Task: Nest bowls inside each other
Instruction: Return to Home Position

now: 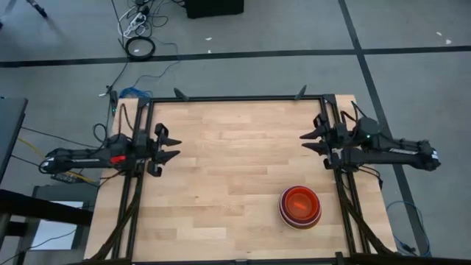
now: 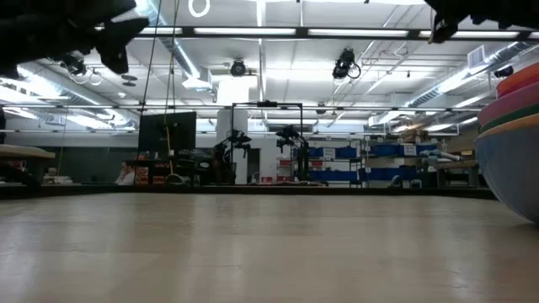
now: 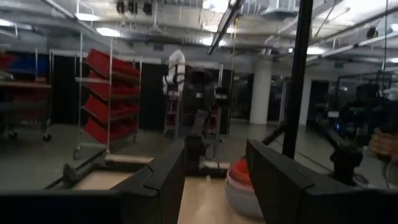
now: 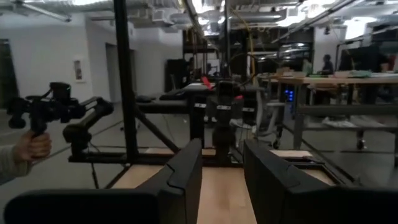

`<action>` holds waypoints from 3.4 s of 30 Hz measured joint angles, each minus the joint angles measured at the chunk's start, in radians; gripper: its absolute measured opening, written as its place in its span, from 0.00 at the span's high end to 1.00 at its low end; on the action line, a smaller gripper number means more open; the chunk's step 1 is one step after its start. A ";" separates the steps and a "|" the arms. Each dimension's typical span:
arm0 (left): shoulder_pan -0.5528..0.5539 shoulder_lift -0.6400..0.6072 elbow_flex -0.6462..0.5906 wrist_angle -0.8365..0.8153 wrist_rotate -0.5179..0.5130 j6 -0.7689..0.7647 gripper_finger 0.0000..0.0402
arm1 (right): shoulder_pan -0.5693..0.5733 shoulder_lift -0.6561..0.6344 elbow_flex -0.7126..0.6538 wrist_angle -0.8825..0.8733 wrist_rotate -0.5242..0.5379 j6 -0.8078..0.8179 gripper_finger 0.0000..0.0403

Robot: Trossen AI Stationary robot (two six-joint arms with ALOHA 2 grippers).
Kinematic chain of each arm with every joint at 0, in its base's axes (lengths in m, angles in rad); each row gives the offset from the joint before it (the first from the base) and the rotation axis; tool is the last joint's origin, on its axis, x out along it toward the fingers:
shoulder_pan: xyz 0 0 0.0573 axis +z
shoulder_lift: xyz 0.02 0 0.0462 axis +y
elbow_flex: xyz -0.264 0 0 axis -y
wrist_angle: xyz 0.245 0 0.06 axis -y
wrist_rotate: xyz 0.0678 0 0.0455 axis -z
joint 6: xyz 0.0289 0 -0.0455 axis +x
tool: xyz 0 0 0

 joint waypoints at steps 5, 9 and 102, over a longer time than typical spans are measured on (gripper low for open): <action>0.000 0.001 -0.082 0.043 0.008 -0.027 0.56 | -0.001 -0.076 -0.111 0.031 0.013 0.029 0.74; -0.004 0.002 -0.109 0.022 0.045 -0.043 0.56 | -0.001 -0.144 -0.196 0.040 0.033 0.062 0.74; -0.013 0.008 -0.110 -0.152 0.143 0.052 0.56 | 0.003 -0.186 -0.384 -0.027 0.059 0.239 0.74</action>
